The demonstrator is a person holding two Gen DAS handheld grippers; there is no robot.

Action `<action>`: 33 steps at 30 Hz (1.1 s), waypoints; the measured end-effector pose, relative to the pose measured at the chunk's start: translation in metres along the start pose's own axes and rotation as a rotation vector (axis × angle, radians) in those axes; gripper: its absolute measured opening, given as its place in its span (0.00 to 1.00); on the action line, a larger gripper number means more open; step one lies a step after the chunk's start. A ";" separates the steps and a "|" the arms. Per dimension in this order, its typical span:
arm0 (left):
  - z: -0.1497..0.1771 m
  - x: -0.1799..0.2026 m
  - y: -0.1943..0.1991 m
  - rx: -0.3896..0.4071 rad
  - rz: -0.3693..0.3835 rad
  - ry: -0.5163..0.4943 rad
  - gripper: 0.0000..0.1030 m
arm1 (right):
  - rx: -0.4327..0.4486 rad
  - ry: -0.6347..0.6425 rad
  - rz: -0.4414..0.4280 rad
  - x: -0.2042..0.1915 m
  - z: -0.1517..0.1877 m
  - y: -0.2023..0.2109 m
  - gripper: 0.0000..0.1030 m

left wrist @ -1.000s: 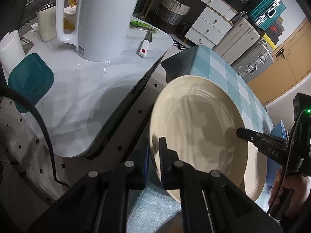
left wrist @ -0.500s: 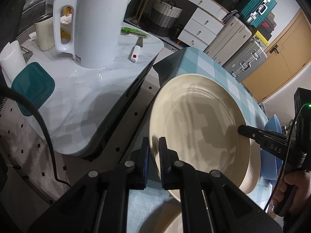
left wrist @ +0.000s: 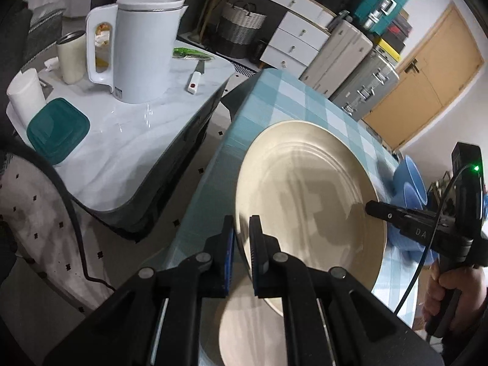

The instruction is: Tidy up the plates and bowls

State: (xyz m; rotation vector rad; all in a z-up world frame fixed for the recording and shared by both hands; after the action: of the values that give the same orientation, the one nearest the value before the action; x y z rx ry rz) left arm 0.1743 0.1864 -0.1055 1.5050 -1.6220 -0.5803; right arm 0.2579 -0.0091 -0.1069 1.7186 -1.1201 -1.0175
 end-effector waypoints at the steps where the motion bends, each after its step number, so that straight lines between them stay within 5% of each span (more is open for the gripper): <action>1: 0.003 0.004 0.002 0.000 -0.007 -0.013 0.06 | 0.006 0.003 0.001 0.001 0.004 0.004 0.06; 19: 0.053 0.038 0.029 0.023 -0.153 -0.154 0.07 | 0.038 -0.015 -0.018 0.020 0.078 0.027 0.06; 33: 0.073 0.043 0.024 -0.034 -0.162 -0.195 0.07 | 0.032 -0.075 -0.039 0.028 0.106 0.016 0.06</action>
State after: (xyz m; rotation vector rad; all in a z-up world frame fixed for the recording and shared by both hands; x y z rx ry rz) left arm 0.1037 0.1347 -0.1149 1.6049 -1.6353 -0.8639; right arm 0.1632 -0.0610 -0.1329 1.7459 -1.1596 -1.1020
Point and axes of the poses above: each gripper's, at about its wrist camera, not at the fingertips, and y roughly against the way its jaws point, x to its right, z to its underside, the point moved 8 cm from there along -y, roughly the way its jaws point, and after that the axes turned 14 degrees about -y, right-handed, at the moved point
